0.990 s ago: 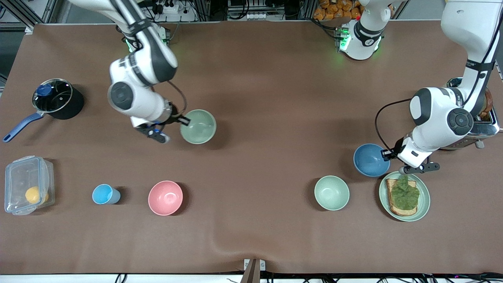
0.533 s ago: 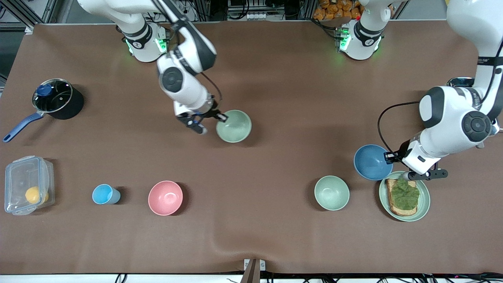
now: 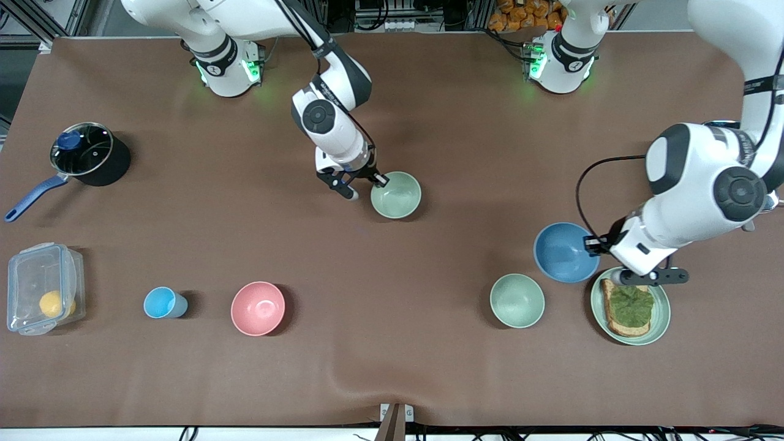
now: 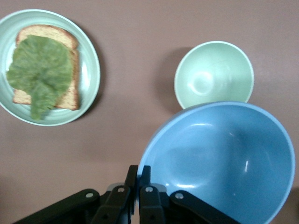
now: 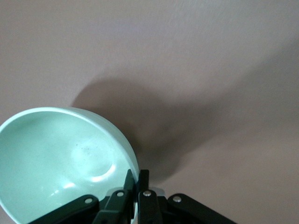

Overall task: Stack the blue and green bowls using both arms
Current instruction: 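Lower the green bowl onto the table and open the right gripper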

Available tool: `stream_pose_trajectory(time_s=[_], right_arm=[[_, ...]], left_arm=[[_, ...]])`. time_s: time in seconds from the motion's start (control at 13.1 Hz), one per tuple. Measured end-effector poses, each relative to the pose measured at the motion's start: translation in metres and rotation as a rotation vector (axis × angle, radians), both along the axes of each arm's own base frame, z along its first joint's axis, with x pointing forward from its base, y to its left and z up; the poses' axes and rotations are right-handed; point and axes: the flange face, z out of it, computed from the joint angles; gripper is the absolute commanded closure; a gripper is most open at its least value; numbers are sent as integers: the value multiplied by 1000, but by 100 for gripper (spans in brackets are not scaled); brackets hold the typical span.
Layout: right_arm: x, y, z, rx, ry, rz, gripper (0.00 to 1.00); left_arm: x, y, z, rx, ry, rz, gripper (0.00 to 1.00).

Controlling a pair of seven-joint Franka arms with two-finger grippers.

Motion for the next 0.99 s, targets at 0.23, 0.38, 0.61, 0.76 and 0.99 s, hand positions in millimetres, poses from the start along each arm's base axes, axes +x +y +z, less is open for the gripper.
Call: stream_pose_trajectory(time_s=[0.23, 0.38, 0.61, 0.76, 0.99], right_arm=[[1, 3, 0, 3, -2, -9, 100], [1, 4, -3, 6, -8, -11, 100], [-1, 7, -11, 6, -22, -12, 13], [1, 5, -12, 3, -22, -21, 0], [11, 1, -9, -7, -9, -48, 0]], left_arm=[[-2, -39, -6, 0, 16, 54, 100], [-6, -58, -10, 3, 27, 80, 100], [-8, -69, -12, 4, 31, 79, 100], [-7, -67, -11, 4, 29, 81, 100], [-5, -67, -6, 0, 18, 83, 100]])
